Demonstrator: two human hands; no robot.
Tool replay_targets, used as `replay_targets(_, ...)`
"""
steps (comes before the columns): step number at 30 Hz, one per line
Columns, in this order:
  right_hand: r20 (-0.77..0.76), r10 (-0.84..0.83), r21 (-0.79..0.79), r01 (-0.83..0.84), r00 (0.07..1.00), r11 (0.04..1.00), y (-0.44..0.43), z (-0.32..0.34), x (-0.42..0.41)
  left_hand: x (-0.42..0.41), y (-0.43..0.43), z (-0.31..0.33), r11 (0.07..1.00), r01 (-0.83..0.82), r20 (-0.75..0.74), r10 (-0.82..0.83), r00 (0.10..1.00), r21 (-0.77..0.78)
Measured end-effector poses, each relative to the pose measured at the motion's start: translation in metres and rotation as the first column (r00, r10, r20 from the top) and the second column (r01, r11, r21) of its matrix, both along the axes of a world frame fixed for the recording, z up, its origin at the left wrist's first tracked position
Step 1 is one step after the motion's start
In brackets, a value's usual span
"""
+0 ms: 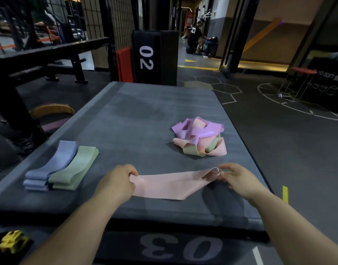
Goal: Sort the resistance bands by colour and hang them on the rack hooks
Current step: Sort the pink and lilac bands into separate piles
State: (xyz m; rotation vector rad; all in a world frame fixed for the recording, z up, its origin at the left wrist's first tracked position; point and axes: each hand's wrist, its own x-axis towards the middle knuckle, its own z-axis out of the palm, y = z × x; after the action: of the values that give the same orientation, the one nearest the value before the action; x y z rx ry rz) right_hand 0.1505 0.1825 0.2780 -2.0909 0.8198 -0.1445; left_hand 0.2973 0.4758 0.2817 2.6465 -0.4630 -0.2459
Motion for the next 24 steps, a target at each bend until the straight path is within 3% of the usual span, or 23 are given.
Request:
replay_targets(6,-0.126,-0.019,-0.258,-0.015,0.992,0.966,0.005,0.002,0.005,0.003,0.011,-0.003,0.999,0.007,0.014,-0.008,1.000,0.038)
replay_targets(10,-0.149,-0.001,-0.332,-0.050,0.989,0.942,0.013,-0.001,0.009,0.002,0.014,-0.003,1.000,0.011,0.030,-0.011,0.999,0.030)
replay_targets(13,-0.036,-0.032,-0.214,0.023,0.999,0.977,0.015,-0.001,0.013,0.002,0.017,-0.002,0.999,0.000,0.048,-0.002,0.999,0.036)
replay_targets(18,0.233,-0.182,0.244,0.123,0.955,0.962,0.012,0.000,0.015,0.004,0.021,-0.001,1.000,-0.029,0.024,0.029,0.999,-0.004)
replay_targets(20,0.249,-0.218,0.254,0.153,0.944,0.955,0.011,0.004,0.014,0.008,0.022,-0.001,0.997,-0.061,-0.012,0.060,0.998,-0.051)
replay_targets(24,0.176,-0.198,0.080,0.187,0.964,0.979,0.002,0.005,0.011,0.012,0.022,0.002,0.991,-0.086,-0.034,0.083,0.996,-0.099)
